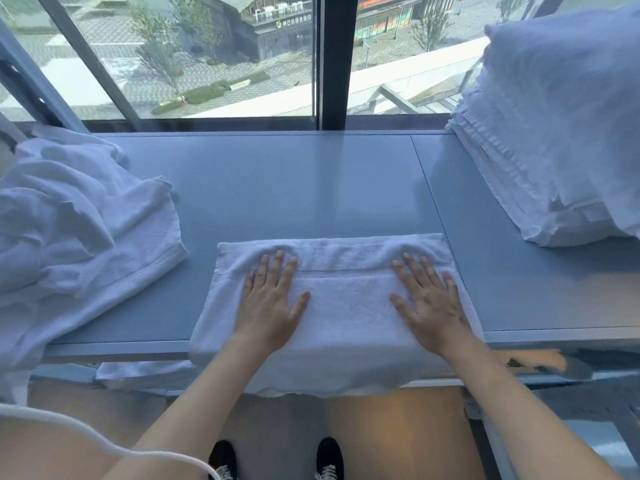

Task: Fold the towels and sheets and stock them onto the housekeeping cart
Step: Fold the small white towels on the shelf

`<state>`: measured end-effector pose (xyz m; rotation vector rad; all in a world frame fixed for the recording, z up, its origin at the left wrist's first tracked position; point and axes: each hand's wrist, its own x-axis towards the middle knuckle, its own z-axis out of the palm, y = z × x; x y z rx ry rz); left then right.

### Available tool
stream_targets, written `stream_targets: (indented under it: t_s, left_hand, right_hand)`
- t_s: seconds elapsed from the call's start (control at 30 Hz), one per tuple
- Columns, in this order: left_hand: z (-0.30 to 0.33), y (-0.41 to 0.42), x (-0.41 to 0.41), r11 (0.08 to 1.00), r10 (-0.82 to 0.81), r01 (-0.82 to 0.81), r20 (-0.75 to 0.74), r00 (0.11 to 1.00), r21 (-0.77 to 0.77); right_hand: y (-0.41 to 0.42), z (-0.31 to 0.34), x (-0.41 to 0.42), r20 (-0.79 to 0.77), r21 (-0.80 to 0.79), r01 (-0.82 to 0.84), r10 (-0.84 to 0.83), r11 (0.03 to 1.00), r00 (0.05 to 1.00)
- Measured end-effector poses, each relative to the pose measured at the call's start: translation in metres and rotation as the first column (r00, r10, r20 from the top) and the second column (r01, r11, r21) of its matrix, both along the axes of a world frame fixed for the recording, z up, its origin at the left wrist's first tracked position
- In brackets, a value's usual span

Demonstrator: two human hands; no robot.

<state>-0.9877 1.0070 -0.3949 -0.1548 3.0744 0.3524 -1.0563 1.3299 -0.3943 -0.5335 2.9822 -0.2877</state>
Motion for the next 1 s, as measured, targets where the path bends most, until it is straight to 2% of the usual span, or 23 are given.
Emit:
stream_targets:
  t_s: [0.2, 0.3, 0.37, 0.47, 0.6, 0.67, 0.9, 1.0]
  left_hand:
    - [0.016, -0.026, -0.108, 1.000, -0.012, 0.013, 0.065, 0.998, -0.009]
    - [0.030, -0.020, -0.134, 0.996, 0.045, -0.036, 0.114, 0.992, -0.076]
    - [0.037, -0.003, -0.122, 0.995, 0.085, -0.081, 0.079, 0.993, -0.053]
    - [0.037, 0.023, -0.067, 0.999, 0.015, -0.015, -0.014, 1.000, 0.030]
    - [0.022, 0.022, 0.002, 0.998, 0.051, -0.053, 0.075, 0.996, 0.016]
    - [0.014, 0.015, 0.017, 0.999, 0.053, -0.053, 0.054, 0.997, -0.013]
    - [0.007, 0.005, -0.006, 0.999, 0.046, -0.046, 0.016, 0.999, -0.008]
    - [0.007, 0.002, -0.006, 0.999, 0.041, -0.040, 0.017, 0.999, -0.018]
  right_hand:
    - [-0.032, 0.013, -0.093, 0.015, 0.004, 0.040, -0.040, 0.999, 0.999]
    - [-0.046, 0.016, -0.121, 0.031, 0.016, 0.069, -0.070, 0.997, 0.997]
    - [-0.048, 0.014, -0.125, 0.029, 0.015, 0.073, -0.073, 0.997, 0.997]
    - [-0.047, 0.011, -0.125, 0.019, 0.008, 0.073, -0.073, 0.997, 0.997]
    - [-0.046, 0.010, -0.127, -0.002, 0.004, 0.065, -0.065, 0.998, 0.998]
    - [-0.046, 0.010, -0.129, -0.007, 0.004, 0.064, -0.064, 0.998, 0.998]
    - [-0.056, 0.032, -0.146, 0.032, 0.043, 0.072, -0.073, 0.996, 0.997]
    - [-0.066, 0.044, -0.115, -0.052, -0.021, 0.064, -0.065, 0.998, 0.997]
